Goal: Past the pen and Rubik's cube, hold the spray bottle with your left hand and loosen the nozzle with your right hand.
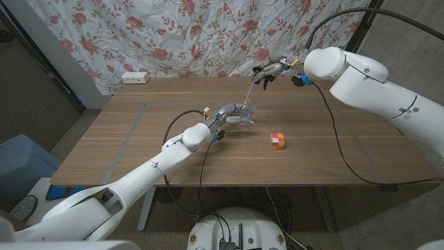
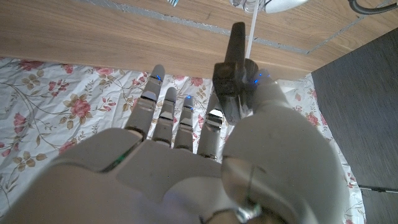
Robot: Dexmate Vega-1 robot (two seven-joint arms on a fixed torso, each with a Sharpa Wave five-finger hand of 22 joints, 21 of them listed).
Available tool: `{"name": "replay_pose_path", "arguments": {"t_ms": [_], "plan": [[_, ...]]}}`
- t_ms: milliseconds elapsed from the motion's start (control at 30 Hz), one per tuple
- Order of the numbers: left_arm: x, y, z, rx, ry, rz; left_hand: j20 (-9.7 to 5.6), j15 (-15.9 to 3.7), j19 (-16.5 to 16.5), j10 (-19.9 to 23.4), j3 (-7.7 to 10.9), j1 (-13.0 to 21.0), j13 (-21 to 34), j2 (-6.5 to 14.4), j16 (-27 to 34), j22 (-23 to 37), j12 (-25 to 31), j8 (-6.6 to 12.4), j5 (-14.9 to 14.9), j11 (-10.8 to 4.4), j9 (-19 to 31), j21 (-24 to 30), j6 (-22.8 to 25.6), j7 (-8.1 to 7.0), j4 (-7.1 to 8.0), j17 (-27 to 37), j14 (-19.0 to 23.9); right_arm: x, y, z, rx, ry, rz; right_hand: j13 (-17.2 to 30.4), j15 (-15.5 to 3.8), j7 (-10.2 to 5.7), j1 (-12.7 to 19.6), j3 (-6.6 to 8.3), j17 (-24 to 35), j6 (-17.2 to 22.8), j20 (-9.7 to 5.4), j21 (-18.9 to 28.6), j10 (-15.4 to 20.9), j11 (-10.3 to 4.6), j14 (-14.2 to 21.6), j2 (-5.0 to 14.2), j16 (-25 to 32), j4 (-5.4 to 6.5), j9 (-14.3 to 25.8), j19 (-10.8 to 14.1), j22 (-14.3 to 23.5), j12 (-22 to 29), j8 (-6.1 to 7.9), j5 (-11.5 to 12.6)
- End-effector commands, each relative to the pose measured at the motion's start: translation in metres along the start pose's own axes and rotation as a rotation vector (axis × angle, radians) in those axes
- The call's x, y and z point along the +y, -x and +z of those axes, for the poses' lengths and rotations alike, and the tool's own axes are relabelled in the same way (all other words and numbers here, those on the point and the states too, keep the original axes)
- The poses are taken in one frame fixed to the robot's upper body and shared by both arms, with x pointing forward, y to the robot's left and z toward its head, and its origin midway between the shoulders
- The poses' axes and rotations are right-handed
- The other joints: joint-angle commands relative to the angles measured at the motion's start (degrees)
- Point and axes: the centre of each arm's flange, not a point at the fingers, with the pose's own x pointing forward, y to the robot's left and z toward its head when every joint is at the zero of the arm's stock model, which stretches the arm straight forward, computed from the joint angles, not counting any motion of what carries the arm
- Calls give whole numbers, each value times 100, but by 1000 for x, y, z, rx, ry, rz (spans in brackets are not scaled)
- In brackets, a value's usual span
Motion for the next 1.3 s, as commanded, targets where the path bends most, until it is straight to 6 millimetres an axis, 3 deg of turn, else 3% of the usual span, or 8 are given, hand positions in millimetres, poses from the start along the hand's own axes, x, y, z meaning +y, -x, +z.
{"name": "replay_pose_path", "arguments": {"t_ms": [33, 1300], "plan": [[0, 2, -3, 8, 3, 4, -47, -564, 24, 58, 234, -981, 27, 1074, -12, 34, 8, 16, 8, -26, 17, 5, 181, 122, 176, 28, 26, -6, 4, 2, -9, -10, -18, 17, -3, -268, 99, 24, 33, 361, -26, -19, 44, -14, 31, 74, 44, 4, 19, 39, 12, -37, 40, 39], [-3, 10, -2, 2, -6, 11, -46, -556, 21, 62, 245, -985, 36, 1077, -13, 34, 2, 3, 8, -22, 19, 4, 180, 119, 179, 24, 25, -24, 32, -5, -30, -66, -71, 22, 8, -257, 122, 12, 51, 389, -31, -26, 89, -4, 56, 73, 60, 13, -28, 43, 13, -59, 32, 61]]}}
